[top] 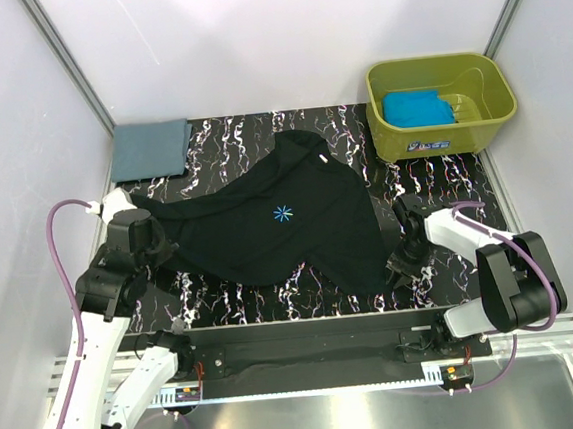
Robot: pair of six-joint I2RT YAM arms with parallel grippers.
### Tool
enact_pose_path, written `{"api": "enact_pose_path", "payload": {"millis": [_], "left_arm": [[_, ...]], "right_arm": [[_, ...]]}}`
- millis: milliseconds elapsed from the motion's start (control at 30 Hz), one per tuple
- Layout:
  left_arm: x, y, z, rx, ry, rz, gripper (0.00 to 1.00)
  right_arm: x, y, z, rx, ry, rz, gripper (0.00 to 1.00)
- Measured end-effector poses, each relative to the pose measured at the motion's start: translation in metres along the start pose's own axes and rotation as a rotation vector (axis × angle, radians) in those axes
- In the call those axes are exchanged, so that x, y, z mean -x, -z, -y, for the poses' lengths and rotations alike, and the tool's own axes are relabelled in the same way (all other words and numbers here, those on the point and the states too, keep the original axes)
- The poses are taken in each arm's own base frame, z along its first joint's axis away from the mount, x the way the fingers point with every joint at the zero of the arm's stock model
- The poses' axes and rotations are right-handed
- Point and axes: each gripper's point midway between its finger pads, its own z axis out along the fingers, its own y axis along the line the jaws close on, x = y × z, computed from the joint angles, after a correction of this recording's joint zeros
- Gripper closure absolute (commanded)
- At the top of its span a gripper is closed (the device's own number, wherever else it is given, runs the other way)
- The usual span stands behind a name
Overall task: Fold and stack the t-shirts
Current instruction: Flatten the tshirt out
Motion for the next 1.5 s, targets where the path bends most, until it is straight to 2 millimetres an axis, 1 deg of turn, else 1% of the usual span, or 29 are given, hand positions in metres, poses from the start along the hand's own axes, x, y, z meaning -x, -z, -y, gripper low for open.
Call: {"api": "enact_pose_path", "payload": {"millis": [33,67,200,467,533,600,733,800,900,967,1067,1167,1267,1333,1367,1400,1433,1500], "left_arm": [[0.000,0.000,0.000,0.000,0.000,0.001,1.00],[0.000,0.000,0.000,0.000,0.000,0.001,1.00],[0.000,0.000,0.000,0.000,0.001,0.002,1.00],[0.001,0.002,0.000,-0.004,0.003,0.007,1.00],[0.001,0.003,-0.001,-0.006,0.004,0.010,1.00],[0.002,0.003,-0.001,-0.005,0.004,0.012,1.00],[0.002,0.004,-0.004,0.017,-0.001,0.008,1.00],[0.008,0.006,-0.006,0.044,-0.007,0.008,1.00],[0.029,0.011,-0.001,0.067,-0.004,0.043,1.00],[0.051,0.017,0.006,0.073,0.000,0.083,1.00],[0.082,0.029,0.016,0.066,0.008,0.150,1.00],[0.113,0.049,0.026,0.036,0.021,0.224,1.00],[0.141,0.073,0.032,-0.004,0.046,0.304,1.00],[0.156,0.089,0.034,-0.025,0.059,0.351,1.00],[0.162,0.097,0.034,-0.036,0.064,0.372,1.00],[0.170,0.107,0.035,-0.050,0.069,0.397,1.00],[0.178,0.116,0.037,-0.066,0.075,0.423,1.00],[0.193,0.140,0.037,-0.100,0.083,0.475,1.00]], "right_arm": [[0.000,0.000,0.000,0.000,-0.003,0.001,0.80],[0.000,0.000,0.000,-0.001,-0.006,0.002,0.88],[0.000,0.000,0.000,-0.002,-0.013,0.003,1.00],[0.003,0.005,-0.003,0.022,0.006,0.022,1.00],[0.007,0.013,-0.010,0.045,0.022,0.044,1.00],[0.020,0.029,-0.026,0.100,0.045,0.097,1.00],[0.055,0.083,-0.074,0.254,0.101,0.253,1.00],[0.075,0.117,-0.100,0.344,0.123,0.350,1.00],[0.097,0.169,-0.130,0.460,0.146,0.479,1.00],[0.108,0.201,-0.142,0.517,0.152,0.550,1.00],[0.123,0.262,-0.157,0.613,0.156,0.688,1.00],[0.130,0.325,-0.161,0.703,0.150,0.832,1.00],[0.128,0.383,-0.156,0.781,0.144,0.962,1.00],[0.124,0.426,-0.148,0.845,0.140,1.056,1.00],[0.121,0.441,-0.145,0.871,0.140,1.092,1.00],[0.116,0.467,-0.137,0.911,0.135,1.153,1.00],[0.113,0.478,-0.133,0.929,0.133,1.178,1.00],[0.102,0.512,-0.120,0.992,0.129,1.257,1.00]]}}
